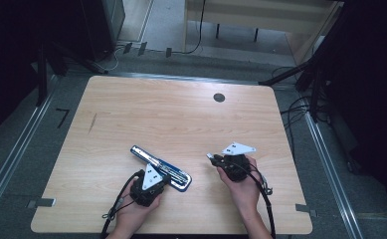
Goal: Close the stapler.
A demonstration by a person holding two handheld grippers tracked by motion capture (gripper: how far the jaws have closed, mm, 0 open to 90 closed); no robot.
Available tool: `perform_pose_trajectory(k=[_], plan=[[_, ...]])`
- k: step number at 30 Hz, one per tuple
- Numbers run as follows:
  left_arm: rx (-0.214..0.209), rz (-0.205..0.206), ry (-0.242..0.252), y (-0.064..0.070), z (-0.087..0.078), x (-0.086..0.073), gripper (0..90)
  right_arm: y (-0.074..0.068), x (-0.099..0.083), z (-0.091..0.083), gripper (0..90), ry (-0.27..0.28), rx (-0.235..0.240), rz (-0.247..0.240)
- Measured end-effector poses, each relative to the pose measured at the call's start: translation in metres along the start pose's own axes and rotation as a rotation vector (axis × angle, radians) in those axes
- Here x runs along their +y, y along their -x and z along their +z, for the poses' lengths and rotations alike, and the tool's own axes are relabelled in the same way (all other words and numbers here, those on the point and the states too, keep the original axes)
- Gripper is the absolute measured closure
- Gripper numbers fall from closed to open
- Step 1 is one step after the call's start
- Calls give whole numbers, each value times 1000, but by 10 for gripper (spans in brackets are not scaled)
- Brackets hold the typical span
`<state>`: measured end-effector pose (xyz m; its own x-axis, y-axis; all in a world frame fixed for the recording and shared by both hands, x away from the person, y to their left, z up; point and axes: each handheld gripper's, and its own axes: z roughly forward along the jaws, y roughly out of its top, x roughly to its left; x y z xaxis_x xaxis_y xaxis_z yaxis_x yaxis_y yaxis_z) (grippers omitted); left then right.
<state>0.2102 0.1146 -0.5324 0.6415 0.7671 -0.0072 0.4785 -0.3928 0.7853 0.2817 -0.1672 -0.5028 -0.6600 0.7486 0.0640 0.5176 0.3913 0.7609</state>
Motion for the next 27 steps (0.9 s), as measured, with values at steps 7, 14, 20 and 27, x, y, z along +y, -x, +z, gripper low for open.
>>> perform_pose_trajectory(k=[7, 14, 20, 27], plan=[[-2, -3, 1, 0, 0, 0, 900, -14, 8, -3, 796, 14, 36, -23], [-1, -2, 1, -1, 0, 0, 900, -25, 13, -2, 796, 18, 56, -47], [-2, -5, 3, 0, 0, 0, 900, -32, 15, 0, 796, 17, 71, -66], [-2, -4, 2, 0, 0, 0, 900, -41, 17, 3, 796, 13, 92, -84]])
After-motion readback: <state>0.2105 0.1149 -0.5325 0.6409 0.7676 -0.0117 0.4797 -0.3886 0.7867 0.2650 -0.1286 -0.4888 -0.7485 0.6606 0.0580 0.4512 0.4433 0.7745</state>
